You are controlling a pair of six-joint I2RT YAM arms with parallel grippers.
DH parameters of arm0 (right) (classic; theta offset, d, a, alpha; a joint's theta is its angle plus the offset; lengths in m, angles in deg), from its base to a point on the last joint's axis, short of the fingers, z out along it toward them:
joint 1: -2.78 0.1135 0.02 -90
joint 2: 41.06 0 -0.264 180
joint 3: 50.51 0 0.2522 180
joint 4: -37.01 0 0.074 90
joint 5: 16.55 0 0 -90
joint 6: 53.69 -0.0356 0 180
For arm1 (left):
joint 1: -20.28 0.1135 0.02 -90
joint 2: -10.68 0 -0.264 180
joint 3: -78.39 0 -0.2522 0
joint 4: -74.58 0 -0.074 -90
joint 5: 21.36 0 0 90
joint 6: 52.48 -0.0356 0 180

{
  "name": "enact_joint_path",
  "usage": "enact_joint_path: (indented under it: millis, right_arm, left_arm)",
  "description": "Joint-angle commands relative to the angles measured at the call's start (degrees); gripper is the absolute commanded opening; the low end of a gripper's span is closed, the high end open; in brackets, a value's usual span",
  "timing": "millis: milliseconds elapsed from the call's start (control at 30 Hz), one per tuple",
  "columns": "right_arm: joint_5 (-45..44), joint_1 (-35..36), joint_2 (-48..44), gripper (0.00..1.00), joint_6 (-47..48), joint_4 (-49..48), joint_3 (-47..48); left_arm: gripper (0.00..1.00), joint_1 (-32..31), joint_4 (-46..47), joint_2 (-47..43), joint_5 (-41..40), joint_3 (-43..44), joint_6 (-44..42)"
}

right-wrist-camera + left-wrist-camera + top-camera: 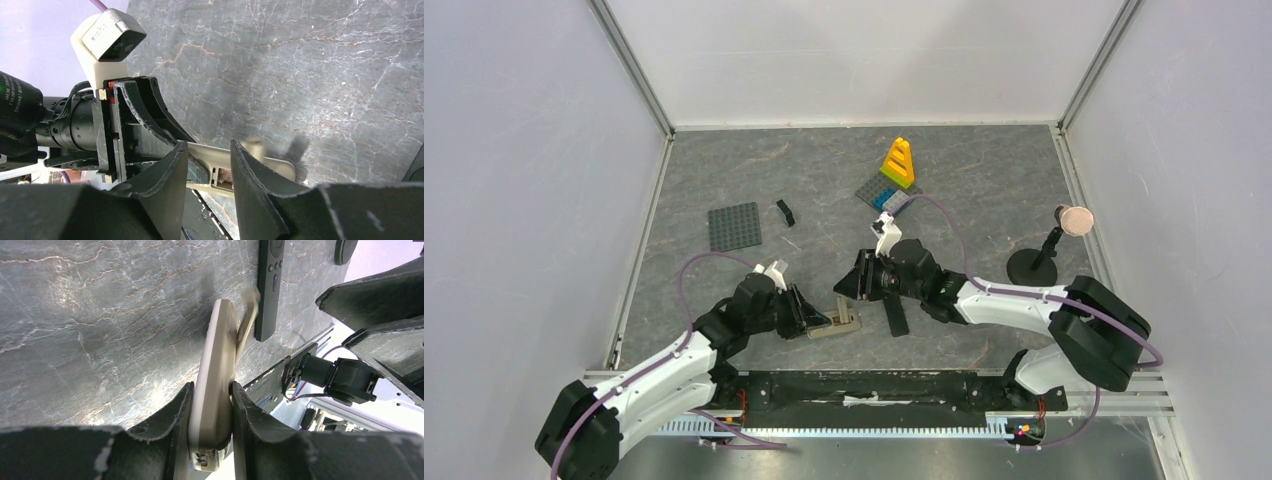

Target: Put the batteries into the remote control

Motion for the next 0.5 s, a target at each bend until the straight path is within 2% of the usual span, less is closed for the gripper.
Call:
enact_joint_path:
  millis: [0, 233, 467]
  right_arm:
    - [-4.68, 0.02, 0.62, 0.41, 3.70, 2.50, 2.47]
    - [-7.58, -0.17, -0.14, 0.54, 9.16, 10.33, 5.26]
    - [-1.57, -0.22, -4.57, 0.65, 14.90, 16.64, 5.33]
  left_arm:
    - [0.02, 0.06, -11.08, 2.08, -9.41, -3.09, -3.34]
    - [0.02, 0.05, -10.16, 1.90, -7.78, -2.41, -4.90]
    - [0.02, 0.04, -9.66, 0.16, -1.19, 2.52, -10.36]
